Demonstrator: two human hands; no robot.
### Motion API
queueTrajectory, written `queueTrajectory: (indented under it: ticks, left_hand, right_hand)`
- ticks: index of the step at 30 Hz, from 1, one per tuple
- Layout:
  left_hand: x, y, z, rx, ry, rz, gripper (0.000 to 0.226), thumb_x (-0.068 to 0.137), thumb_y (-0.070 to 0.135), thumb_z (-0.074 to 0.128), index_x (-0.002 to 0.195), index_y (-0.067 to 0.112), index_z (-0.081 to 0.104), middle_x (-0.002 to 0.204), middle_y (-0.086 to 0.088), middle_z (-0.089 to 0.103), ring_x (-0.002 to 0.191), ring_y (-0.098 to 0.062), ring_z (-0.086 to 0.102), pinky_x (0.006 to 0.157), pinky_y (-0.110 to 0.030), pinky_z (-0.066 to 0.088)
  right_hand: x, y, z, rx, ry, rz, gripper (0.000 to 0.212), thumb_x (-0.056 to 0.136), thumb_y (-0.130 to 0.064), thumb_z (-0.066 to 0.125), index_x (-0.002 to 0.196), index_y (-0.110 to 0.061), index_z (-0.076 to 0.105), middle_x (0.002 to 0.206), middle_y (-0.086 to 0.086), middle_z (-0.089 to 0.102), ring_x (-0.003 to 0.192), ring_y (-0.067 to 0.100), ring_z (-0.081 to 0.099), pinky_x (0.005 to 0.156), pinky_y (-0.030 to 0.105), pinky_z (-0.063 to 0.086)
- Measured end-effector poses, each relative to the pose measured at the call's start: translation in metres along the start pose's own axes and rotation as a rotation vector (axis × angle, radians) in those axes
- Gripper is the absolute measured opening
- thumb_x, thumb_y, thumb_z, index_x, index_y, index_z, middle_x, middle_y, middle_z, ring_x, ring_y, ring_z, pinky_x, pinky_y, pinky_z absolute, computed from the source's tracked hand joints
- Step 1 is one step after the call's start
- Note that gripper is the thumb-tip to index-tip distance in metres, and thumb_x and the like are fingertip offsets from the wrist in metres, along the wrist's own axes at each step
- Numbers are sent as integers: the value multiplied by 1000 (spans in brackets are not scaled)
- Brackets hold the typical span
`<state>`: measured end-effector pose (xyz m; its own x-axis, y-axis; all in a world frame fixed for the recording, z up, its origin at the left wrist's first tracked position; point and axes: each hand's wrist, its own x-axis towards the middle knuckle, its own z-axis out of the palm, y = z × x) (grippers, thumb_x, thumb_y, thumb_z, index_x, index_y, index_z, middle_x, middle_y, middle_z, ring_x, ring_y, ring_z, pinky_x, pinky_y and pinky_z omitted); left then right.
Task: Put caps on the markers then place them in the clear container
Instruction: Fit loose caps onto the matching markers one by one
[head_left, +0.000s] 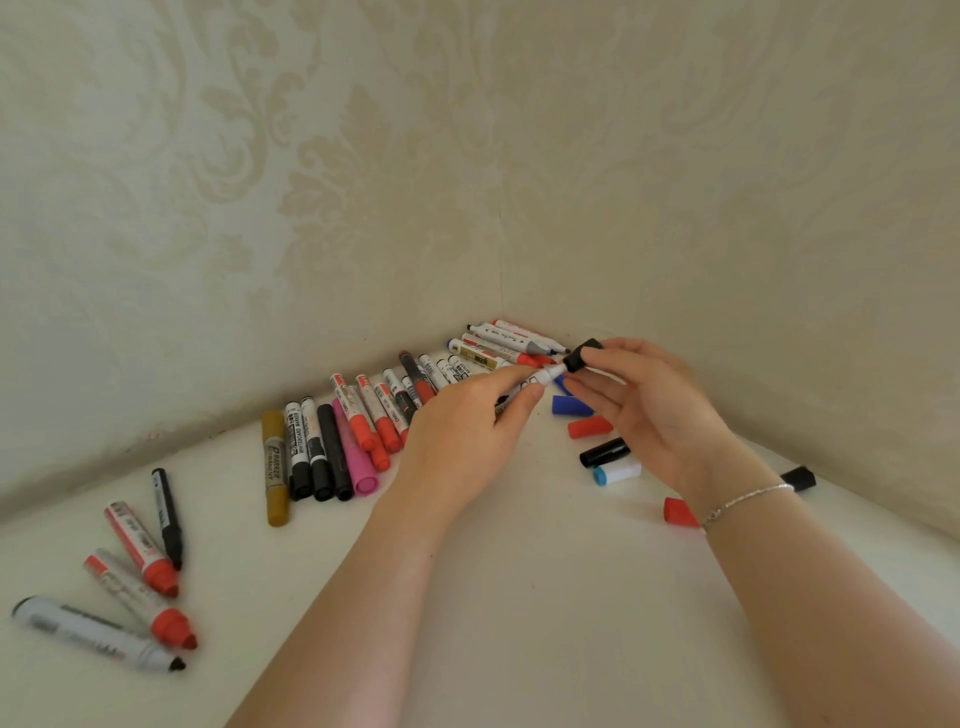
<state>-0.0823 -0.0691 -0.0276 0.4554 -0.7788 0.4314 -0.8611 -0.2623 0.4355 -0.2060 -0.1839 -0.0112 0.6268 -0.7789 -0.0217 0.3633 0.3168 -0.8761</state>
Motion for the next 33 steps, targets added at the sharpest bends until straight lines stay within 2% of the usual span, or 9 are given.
queueTrajectory:
  ticks: [6, 9, 16, 21, 24, 27, 29, 31, 33]
  left_hand:
    - [0, 1, 1, -4, 5, -2, 37, 97, 53, 37, 124, 39, 58, 100, 10, 69, 90, -9, 62, 73, -34, 53]
    - [-1, 2, 1, -12, 21, 0, 37, 97, 52, 37, 124, 37, 58, 102, 10, 69, 94, -10, 62, 75, -35, 52]
    - [-3, 1, 0, -16, 91, 11, 38, 95, 56, 39, 126, 43, 56, 110, 15, 69, 100, -8, 63, 77, -33, 52]
    - [-3, 4, -1, 35, 159, 14, 38, 92, 59, 41, 123, 46, 59, 107, 15, 70, 95, -7, 64, 65, -25, 46]
    - [-4, 5, 0, 1, 207, 36, 37, 92, 58, 43, 122, 44, 61, 108, 14, 70, 97, -8, 65, 70, -28, 51]
    - [1, 3, 6, 2, 193, 55, 35, 96, 52, 43, 125, 41, 58, 109, 11, 69, 98, -10, 63, 75, -32, 51]
    - [8, 6, 13, -70, 183, 71, 34, 98, 42, 45, 128, 32, 57, 113, 6, 66, 102, -14, 61, 81, -35, 49]
    - [15, 7, 12, -154, 243, 83, 31, 98, 29, 51, 127, 23, 58, 113, 0, 65, 102, -18, 59, 85, -36, 47]
    - [26, -1, 2, -160, 274, 67, 30, 94, 19, 55, 124, 21, 60, 110, -1, 63, 101, -20, 59, 88, -36, 45]
  right_hand:
    - [-2, 4, 5, -174, 21, -99, 24, 82, 4, 65, 103, -7, 65, 96, 13, 70, 89, 24, 70, 82, 29, 56]
    - [-2, 6, 8, -205, -14, -96, 18, 82, 3, 66, 97, -9, 68, 94, 11, 72, 86, 21, 72, 83, 28, 56]
    - [-5, 5, 11, -255, -22, -132, 15, 79, 0, 70, 93, -7, 69, 91, 12, 74, 85, 24, 72, 86, 35, 55]
    - [-8, 2, 14, -308, -24, -137, 15, 76, -1, 73, 90, -5, 68, 88, 13, 74, 84, 27, 72, 88, 42, 55]
    - [-11, 0, 14, -302, -12, -161, 16, 76, -3, 74, 91, -6, 69, 87, 11, 75, 83, 25, 73, 87, 44, 55]
    - [-11, 3, 18, -415, 38, -219, 11, 80, -12, 73, 90, -16, 69, 83, 2, 75, 80, 19, 73, 83, 50, 56]
    - [-9, 3, 20, -445, 72, -286, 6, 88, -19, 65, 93, -20, 69, 83, -2, 74, 80, 14, 72, 77, 42, 58]
    - [-3, -2, 16, -432, 144, -370, 15, 94, -26, 55, 103, -23, 67, 93, -3, 72, 84, 11, 70, 74, 28, 57]
    - [6, -7, 5, -360, 262, -400, 21, 96, -26, 50, 112, -24, 63, 103, 3, 69, 89, 16, 68, 79, 29, 56]
